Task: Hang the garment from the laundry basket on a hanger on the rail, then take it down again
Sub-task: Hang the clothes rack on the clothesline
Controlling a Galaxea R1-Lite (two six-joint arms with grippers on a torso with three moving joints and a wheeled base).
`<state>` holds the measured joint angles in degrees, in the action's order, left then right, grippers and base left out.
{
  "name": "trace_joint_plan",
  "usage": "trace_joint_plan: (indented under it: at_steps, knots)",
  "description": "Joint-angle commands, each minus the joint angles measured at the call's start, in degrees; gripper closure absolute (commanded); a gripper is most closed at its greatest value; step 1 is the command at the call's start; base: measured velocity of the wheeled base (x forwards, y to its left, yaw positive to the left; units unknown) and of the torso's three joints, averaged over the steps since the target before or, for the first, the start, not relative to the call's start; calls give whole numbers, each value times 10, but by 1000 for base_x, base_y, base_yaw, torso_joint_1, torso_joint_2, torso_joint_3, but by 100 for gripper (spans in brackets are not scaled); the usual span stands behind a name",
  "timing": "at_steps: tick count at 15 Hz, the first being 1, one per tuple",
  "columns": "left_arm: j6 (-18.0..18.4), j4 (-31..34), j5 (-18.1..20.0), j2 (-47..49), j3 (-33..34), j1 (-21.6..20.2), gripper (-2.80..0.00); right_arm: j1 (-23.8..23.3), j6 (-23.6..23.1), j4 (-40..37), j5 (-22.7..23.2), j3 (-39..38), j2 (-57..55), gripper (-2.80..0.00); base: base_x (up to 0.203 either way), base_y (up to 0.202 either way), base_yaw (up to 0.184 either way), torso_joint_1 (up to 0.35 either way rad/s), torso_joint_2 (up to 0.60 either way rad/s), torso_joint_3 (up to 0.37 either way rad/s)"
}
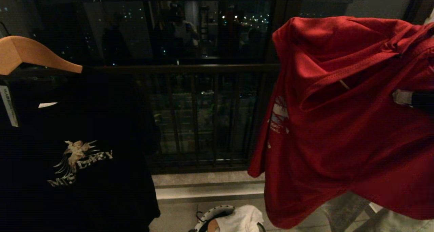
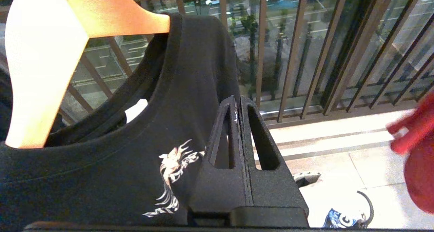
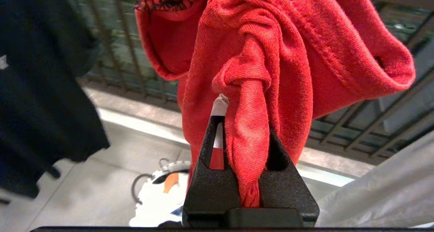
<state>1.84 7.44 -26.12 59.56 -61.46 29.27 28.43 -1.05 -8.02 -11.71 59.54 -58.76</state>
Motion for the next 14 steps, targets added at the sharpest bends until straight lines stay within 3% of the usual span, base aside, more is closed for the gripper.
trace_joint_plan:
  at_steps: [1,14]
  knots:
    - [0,0,-2,0,-1,0,0,-13,-1,0,0,18,-32,0,0,0,0,0,0,0]
    - [1,-1,-2,-2,-1,-9,0,-43,-1,6,3,59,-80,0,0,0,0,0,0,0]
